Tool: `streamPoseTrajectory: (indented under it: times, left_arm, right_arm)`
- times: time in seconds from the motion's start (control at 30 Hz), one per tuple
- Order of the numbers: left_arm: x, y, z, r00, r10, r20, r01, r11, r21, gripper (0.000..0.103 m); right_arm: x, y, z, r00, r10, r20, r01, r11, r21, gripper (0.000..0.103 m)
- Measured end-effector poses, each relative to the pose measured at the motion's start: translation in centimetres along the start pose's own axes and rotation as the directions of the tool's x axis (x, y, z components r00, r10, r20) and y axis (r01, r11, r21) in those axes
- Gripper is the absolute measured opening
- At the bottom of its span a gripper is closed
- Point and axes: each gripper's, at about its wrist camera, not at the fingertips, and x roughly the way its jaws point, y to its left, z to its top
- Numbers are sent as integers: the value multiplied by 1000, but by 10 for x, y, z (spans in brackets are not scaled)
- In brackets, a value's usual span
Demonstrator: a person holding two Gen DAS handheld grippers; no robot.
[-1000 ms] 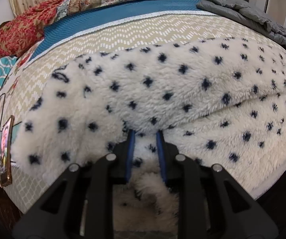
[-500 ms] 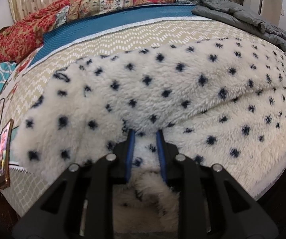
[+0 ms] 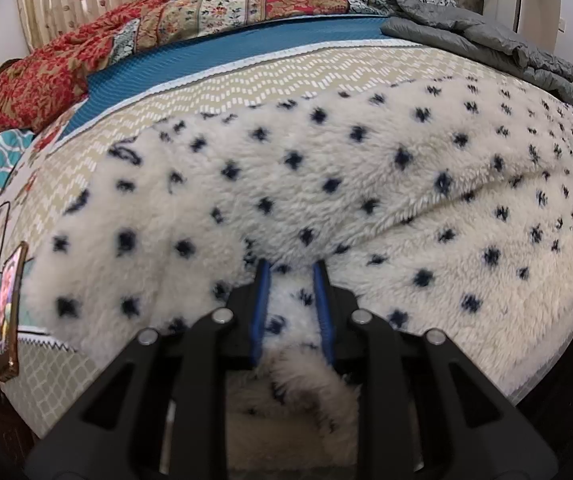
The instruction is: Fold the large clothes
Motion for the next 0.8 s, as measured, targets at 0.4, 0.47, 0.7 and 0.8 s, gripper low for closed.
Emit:
streamPoseTrajectory:
  times: [0.4, 0.47, 0.7, 0.8]
  left_arm:
    - [-1, 2, 0, 1000, -6, 12, 6, 1000, 6, 22]
    - [-1, 2, -1, 1000, -6, 13, 5, 1000, 6, 22]
    - [-1, 2, -2, 1000, -10, 19, 10, 1000, 5, 22]
    - [-2, 2, -2, 1000, -14, 27, 14, 1000, 5, 22]
  right_arm:
    - [-1, 0, -1, 1000, 0, 1, 0, 1000, -1, 80]
    - [-1, 1, -2, 1000, 0, 1, 0, 1000, -1, 80]
    - [-1, 1, -2, 1000, 1, 2, -1, 1000, -2, 80]
    - [-1, 1, -2, 1000, 0, 2, 0, 1000, -2, 80]
